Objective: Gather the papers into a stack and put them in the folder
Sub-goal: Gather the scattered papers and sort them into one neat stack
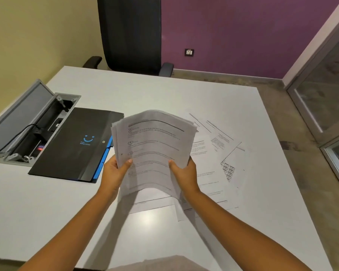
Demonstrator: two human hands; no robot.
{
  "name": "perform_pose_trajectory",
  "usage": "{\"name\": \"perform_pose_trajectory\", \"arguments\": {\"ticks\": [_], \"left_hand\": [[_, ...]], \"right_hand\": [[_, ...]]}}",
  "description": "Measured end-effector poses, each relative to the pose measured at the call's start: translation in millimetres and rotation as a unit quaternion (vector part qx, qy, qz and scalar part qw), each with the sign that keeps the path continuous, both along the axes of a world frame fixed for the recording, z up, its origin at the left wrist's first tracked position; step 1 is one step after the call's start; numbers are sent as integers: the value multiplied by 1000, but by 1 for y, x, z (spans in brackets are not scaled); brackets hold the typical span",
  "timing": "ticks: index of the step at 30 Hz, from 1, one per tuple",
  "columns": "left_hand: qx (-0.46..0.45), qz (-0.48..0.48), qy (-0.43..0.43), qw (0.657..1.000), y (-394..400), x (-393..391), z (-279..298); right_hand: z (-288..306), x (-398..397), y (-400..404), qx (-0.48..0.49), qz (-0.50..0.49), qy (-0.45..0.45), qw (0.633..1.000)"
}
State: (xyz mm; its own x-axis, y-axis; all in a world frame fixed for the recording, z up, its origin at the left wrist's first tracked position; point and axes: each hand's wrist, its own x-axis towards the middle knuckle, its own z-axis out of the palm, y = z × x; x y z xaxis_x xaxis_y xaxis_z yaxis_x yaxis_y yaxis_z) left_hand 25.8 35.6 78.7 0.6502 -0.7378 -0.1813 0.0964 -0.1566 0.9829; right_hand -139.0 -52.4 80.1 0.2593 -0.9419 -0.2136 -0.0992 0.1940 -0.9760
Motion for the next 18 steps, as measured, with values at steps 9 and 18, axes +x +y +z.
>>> {"name": "perform_pose_trajectory", "arguments": {"ticks": [9,18], "left_hand": [[28,16,27,999,-8,-20,-1],[113,48,-14,992,-3,-21,-17]], "right_hand": [[-5,2,13,-21,42,-45,998],[-31,-10,4,8,101,57,993]]}}
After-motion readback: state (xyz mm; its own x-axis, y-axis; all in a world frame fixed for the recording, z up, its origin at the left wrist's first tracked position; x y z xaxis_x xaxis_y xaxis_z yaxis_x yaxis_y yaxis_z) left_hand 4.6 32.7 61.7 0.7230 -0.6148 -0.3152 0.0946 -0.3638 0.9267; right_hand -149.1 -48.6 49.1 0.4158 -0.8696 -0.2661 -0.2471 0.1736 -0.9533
